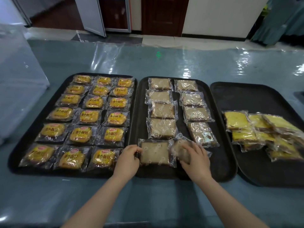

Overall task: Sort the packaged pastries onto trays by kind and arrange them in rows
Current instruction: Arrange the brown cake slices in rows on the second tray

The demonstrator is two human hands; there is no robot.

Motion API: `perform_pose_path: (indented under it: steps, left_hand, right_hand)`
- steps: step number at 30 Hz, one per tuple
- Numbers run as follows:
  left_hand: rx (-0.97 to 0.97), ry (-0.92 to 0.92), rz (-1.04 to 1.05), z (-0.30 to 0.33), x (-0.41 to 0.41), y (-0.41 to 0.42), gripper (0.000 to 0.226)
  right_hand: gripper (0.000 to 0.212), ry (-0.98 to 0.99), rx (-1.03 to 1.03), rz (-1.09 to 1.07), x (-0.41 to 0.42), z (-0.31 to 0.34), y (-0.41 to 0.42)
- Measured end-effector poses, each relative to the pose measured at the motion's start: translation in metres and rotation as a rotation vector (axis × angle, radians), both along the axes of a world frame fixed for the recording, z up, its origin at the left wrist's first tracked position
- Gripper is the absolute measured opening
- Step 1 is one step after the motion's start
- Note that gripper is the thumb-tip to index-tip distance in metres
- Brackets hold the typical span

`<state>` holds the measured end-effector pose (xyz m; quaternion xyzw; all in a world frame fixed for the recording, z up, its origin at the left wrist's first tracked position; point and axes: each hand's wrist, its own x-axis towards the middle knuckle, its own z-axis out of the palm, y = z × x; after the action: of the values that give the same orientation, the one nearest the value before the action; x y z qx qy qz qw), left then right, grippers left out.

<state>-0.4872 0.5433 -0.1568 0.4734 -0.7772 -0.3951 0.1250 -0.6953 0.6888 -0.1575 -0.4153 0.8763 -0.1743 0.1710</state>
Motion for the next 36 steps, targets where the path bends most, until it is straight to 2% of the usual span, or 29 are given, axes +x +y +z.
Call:
perform_pose_path:
  steps: [3, 7, 10, 13, 16, 21, 25, 30, 34, 36]
  left_hand:
    - [-0.020, -0.020, -0.078, -0.001, -0.002, 0.012, 0.049]
    - [-0.038, -0.079, -0.230, -0.005, -0.012, 0.022, 0.054]
    - [-0.069, -0.135, -0.224, -0.006, -0.018, 0.023, 0.051]
    - [-0.090, -0.155, -0.196, -0.006, -0.024, 0.022, 0.048]
    - [-0.115, -0.164, -0.163, -0.005, -0.026, 0.018, 0.046]
    - [-0.123, -0.203, -0.113, -0.005, -0.039, 0.024, 0.049]
    - [-0.140, -0.212, -0.093, -0.009, -0.044, 0.031, 0.054]
    - [-0.066, -0.193, -0.080, -0.016, -0.043, 0.045, 0.063]
    - [-0.235, -0.322, -0.108, -0.026, -0.041, 0.056, 0.066]
    - [-0.287, -0.372, -0.109, -0.028, -0.042, 0.059, 0.067]
  right_hand:
    - [0.063, 0.098, 0.149, 0.036, -0.005, -0.009, 0.023]
    - [0.059, 0.109, 0.174, 0.026, -0.007, -0.007, 0.034]
    - [0.054, 0.088, 0.197, -0.025, -0.013, 0.000, 0.040]
    - [0.043, 0.092, 0.168, -0.082, -0.022, 0.006, 0.043]
    - [0.032, 0.131, 0.058, -0.110, -0.029, 0.011, 0.040]
    - [0.029, 0.128, -0.036, -0.149, -0.041, 0.014, 0.021]
    - [0.032, 0.115, -0.032, -0.158, -0.057, 0.013, 0.002]
    - [0.046, 0.120, 0.024, -0.154, -0.070, 0.008, -0.018]
    - [0.060, 0.118, 0.110, -0.155, -0.076, 0.007, -0.027]
    - [0.057, 0.093, 0.110, -0.177, -0.077, 0.009, -0.029]
